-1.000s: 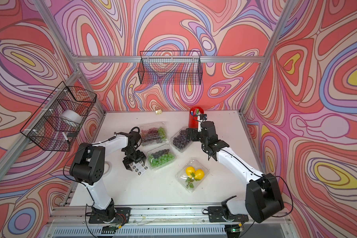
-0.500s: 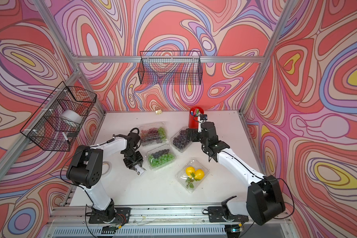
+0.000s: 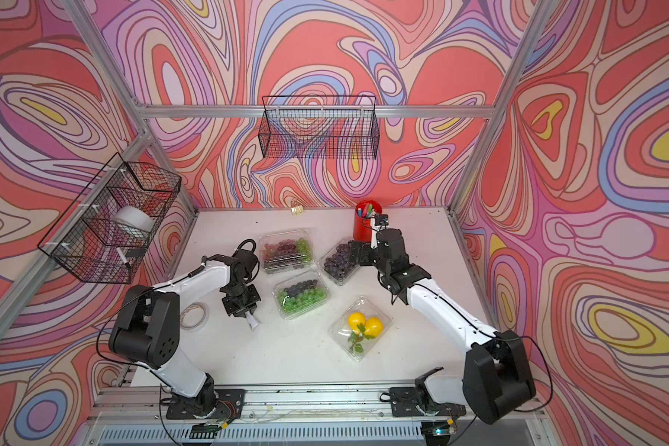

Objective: Label fruit boxes
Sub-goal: Pick up the label sticker from the center of the board.

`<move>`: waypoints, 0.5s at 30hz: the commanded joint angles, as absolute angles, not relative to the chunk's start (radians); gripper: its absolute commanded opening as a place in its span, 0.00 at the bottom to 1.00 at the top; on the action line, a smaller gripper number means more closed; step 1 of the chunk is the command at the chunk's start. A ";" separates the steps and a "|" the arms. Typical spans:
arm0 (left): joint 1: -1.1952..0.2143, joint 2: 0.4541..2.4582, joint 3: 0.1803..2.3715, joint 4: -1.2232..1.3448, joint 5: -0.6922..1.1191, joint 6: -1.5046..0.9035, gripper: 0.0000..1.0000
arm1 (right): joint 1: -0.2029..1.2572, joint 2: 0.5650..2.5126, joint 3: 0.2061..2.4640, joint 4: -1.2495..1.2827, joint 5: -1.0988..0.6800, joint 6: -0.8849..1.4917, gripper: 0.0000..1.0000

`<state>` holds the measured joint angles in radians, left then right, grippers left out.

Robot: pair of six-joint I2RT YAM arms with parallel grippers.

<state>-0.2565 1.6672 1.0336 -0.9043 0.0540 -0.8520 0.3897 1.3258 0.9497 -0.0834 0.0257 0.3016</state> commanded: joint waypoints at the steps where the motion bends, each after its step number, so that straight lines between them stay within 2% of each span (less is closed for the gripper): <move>1: -0.258 1.648 1.014 -0.929 0.036 -0.838 0.19 | 0.397 1.299 0.945 -0.086 0.021 0.301 0.98; 7: -0.275 1.572 1.042 -0.913 0.054 -0.774 0.16 | 0.397 1.286 0.947 -0.088 -0.017 0.279 0.98; 11: -0.313 1.453 1.055 -0.841 0.091 -0.668 0.17 | 0.397 1.301 0.971 -0.098 -0.199 0.223 0.98; 15: -0.330 1.263 0.963 -0.620 0.216 -0.577 0.13 | 0.399 1.337 1.009 -0.140 -0.344 0.193 0.99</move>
<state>-0.3256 1.3594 1.0119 -0.7757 0.1261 -0.6704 0.3920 1.3155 0.9649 -0.1093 -0.1963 0.2367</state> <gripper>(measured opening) 0.141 0.985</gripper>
